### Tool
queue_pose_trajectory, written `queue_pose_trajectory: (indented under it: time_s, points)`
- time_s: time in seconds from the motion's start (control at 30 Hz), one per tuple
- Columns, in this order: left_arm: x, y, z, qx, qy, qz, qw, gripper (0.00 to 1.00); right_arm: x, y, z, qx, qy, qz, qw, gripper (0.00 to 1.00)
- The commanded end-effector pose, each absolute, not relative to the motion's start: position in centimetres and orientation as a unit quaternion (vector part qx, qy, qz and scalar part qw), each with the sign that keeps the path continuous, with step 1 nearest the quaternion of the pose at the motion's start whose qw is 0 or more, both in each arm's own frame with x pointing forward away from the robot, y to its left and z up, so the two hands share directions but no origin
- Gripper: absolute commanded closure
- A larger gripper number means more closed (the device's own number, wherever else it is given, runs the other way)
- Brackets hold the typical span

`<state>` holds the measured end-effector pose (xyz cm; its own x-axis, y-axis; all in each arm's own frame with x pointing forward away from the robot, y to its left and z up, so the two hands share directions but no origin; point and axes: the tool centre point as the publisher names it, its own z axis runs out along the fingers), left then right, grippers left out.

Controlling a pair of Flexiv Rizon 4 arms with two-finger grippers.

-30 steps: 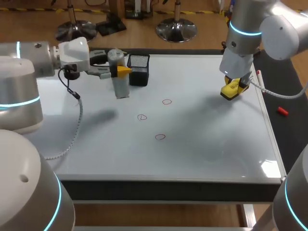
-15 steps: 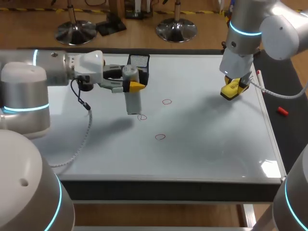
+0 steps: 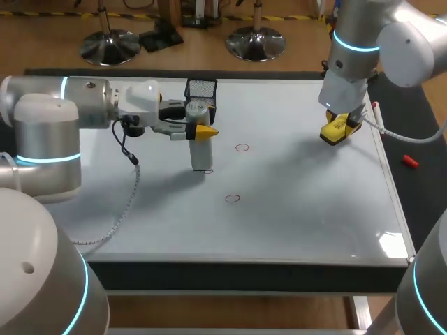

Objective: Pick up the inspection probe, press it on each red-marked spot on the whiteboard one by one, put down the probe, pick up the eraser, and wipe off all the red marks.

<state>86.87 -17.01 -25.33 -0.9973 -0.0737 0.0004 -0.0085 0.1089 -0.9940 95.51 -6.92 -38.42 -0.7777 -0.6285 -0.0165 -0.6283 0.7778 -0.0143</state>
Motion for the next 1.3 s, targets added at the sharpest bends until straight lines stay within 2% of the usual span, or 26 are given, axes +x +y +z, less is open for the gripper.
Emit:
queue_pose_trajectory:
  time_s: [0.03, 1.3]
  points:
    - [87.1, -17.4, -25.9, -0.021, 0.743, -0.669, 0.022, 1.0, 95.5, -7.0, -38.3, -0.334, 0.943, -0.005, 0.009, 1.0]
    - [87.5, -17.7, -28.0, -0.012, 0.746, -0.665, 0.017, 1.0, 95.5, -7.0, -38.3, -0.334, 0.943, -0.005, 0.009, 1.0]
